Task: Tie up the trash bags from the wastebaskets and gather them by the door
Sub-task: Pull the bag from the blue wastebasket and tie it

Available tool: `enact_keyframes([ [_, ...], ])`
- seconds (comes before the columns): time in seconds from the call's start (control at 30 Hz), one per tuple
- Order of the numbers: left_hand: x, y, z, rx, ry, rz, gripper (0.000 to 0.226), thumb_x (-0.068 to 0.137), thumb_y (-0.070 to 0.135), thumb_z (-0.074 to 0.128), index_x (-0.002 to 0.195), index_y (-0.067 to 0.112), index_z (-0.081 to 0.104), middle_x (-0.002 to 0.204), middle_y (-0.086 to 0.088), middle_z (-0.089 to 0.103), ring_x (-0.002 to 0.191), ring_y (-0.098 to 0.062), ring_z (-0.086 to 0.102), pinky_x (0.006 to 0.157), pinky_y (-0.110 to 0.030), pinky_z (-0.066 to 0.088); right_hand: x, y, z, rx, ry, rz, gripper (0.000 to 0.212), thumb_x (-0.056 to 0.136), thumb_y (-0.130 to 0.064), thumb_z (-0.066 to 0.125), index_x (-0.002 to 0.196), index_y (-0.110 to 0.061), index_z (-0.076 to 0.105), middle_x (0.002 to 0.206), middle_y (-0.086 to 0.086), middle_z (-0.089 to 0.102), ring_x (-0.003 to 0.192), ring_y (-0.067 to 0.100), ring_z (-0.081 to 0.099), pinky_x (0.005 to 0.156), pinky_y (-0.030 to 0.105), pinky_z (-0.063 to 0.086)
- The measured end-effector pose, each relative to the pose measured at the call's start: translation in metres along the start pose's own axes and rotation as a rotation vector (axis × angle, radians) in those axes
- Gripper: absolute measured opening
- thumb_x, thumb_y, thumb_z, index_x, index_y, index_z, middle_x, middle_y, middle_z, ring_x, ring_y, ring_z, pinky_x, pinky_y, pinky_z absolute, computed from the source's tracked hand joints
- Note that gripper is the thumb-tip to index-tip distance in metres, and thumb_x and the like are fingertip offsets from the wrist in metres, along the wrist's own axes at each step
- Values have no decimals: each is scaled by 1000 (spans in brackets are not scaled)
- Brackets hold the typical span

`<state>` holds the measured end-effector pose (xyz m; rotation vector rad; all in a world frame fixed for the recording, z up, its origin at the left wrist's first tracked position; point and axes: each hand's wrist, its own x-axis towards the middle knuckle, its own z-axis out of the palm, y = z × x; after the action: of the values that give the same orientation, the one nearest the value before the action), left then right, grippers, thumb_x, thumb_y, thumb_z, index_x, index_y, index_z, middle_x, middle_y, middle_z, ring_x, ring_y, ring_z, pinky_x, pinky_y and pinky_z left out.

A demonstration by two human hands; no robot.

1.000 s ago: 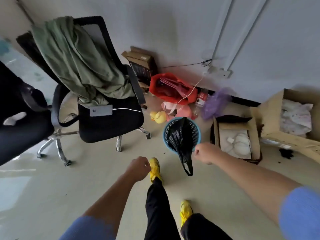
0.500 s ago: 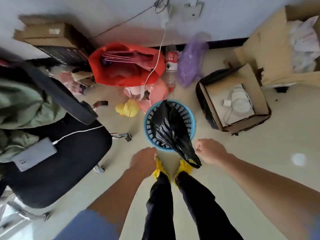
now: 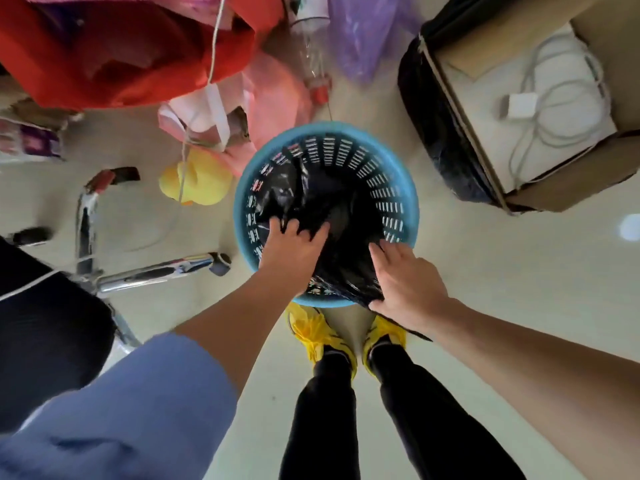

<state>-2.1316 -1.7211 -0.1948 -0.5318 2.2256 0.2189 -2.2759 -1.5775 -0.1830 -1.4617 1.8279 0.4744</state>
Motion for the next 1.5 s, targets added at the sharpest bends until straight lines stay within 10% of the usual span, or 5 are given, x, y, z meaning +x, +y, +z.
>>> enact_keyframes([
  [0.43,-14,-12,-30,-26,130,96,32,84,36,56,106,18,72,127,-3,52,121,-31,37,100,-49,22,20,19,-96,884,338,52,16,84,-3,54,80,-13,64,58,-3,56,46,10,44,46,27,33],
  [0.77,-18,-40,-55,-942,354,-373,18,81,26,62,68,13,63,68,-14,64,77,-38,63,68,-39,50,32,20,-122,734,645,195,57,85,-31,68,135,-16,47,135,5,49,128,20,42,100,29,36],
  [1.13,-26,-55,-36,-1639,127,-681,15,85,-3,48,72,4,49,58,-8,45,47,-17,45,42,-17,33,23,-6,-28,1121,67,500,30,86,-4,61,64,-24,59,73,4,70,65,21,68,62,33,56],
  [1.37,-54,-59,-20,-1791,31,-660,16,79,-6,42,83,6,52,69,-12,51,63,-25,52,53,-24,44,81,3,-29,1044,213,415,56,91,-22,59,142,-29,38,124,1,59,117,25,56,100,42,45],
  [1.5,-72,-67,-7,-1760,15,-678,20,79,-1,44,95,3,56,92,-24,60,83,-33,59,72,-35,43,88,-3,-46,839,236,90,29,78,-37,61,107,-39,64,111,-12,66,104,9,60,83,33,49],
])
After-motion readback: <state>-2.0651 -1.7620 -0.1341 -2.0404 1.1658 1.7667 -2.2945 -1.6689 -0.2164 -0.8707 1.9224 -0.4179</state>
